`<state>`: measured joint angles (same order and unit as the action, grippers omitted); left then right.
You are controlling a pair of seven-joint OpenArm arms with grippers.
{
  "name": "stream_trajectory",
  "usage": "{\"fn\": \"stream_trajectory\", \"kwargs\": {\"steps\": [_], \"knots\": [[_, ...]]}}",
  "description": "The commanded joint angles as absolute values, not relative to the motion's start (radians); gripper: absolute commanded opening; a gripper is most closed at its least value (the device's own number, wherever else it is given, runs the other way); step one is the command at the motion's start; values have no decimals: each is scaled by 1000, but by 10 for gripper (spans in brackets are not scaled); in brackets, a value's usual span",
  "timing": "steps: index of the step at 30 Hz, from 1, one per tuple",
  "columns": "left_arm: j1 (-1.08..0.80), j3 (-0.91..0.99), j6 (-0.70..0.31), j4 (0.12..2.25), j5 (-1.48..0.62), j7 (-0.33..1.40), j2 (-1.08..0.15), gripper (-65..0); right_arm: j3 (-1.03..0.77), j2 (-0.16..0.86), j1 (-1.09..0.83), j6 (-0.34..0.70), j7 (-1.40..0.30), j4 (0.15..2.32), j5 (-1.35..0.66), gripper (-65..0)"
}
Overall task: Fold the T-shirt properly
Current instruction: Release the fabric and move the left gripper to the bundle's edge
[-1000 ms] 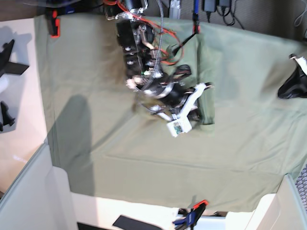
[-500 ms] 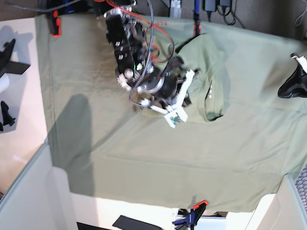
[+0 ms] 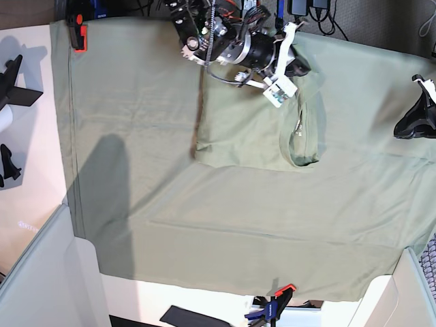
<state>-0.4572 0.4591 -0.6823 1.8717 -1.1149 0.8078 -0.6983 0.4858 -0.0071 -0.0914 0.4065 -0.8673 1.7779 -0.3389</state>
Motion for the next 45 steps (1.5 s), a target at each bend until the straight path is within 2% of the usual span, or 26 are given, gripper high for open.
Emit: {"fn": "stream_trajectory", "kwargs": {"steps": [1,6,13,20,24,29,35,40,45], "knots": [[-455,470,-698,1886,-1133,784,-718,-650,487,-27,-78,419,-826,1814,-339,-650],[-455,470,-698,1903,-1159,804,-718,-650,400,-91,-35,415,-780,1880,-215,-650],[-533,430,-698,2037,-1170,819,-718,-650,73,-135,122,377,-759,1857,-202,-650],[-536,131,-698,2112,-812,624,-713,-650,-120,-80,273,378,-731,1667,-236,-650],[-494,-62,-698,2112,-718,624,-678,-650,-125,-33,355,378,-690,1494,-236,-650],[-479,-225,-698,2112,-605,604,-623,-650,-98,-36,456,382,-673,1299,-240,-650],[-424,-244,-698,2066,-545,556,-576,-650,21,-36,508,382,-672,1173,-228,-650],[-363,-245,-698,1968,-545,536,-559,-650,110,-37,501,382,-673,1172,-198,-650],[-326,-277,-698,1886,-545,525,-534,-650,126,-56,501,383,-673,1171,-198,-650]]}}
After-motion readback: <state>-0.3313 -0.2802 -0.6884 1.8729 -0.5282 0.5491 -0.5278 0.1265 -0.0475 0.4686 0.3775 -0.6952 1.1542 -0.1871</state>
